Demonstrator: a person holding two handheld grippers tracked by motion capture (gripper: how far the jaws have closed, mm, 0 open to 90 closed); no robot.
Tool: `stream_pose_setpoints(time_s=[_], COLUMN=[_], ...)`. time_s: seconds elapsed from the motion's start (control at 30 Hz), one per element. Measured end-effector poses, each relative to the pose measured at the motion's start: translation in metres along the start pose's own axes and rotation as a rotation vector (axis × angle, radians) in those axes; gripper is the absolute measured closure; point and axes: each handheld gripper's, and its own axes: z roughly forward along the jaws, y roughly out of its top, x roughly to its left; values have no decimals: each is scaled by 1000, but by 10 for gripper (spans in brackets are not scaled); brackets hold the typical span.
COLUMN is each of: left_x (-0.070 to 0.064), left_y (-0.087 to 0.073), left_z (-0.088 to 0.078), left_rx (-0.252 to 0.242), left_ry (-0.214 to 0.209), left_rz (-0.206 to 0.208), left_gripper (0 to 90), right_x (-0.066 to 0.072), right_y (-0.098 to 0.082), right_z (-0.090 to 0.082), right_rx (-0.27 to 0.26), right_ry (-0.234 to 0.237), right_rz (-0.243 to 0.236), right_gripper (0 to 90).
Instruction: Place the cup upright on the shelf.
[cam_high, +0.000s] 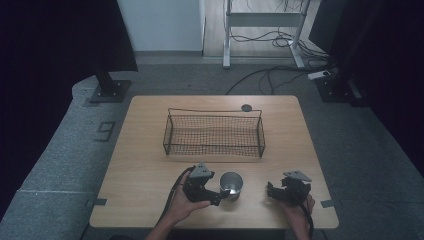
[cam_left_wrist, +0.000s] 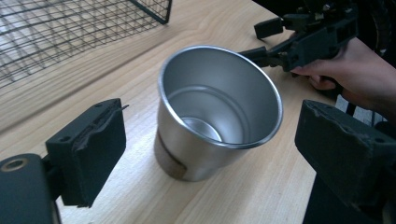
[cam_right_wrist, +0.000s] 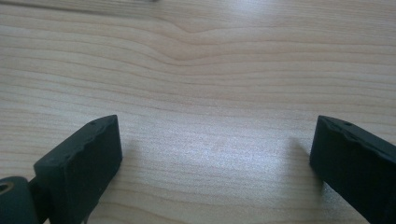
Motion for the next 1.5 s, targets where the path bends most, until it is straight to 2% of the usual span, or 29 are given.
stream_pose_setpoints(time_s=[0.4,0.97,1.5], left_x=[-6,-8,-10], left_y=[2,3,7], left_z=[10,30,53], left_rx=[21,54,62], left_ry=[-7,-9,55], left_rz=[18,19,48], left_gripper=[80,83,96], right_x=[0,0,0], right_y=[0,0,0], right_z=[0,0,0], right_rx=[0,0,-1], right_ry=[-3,-3,-3], right_rz=[1,1,0], right_gripper=[23,24,24])
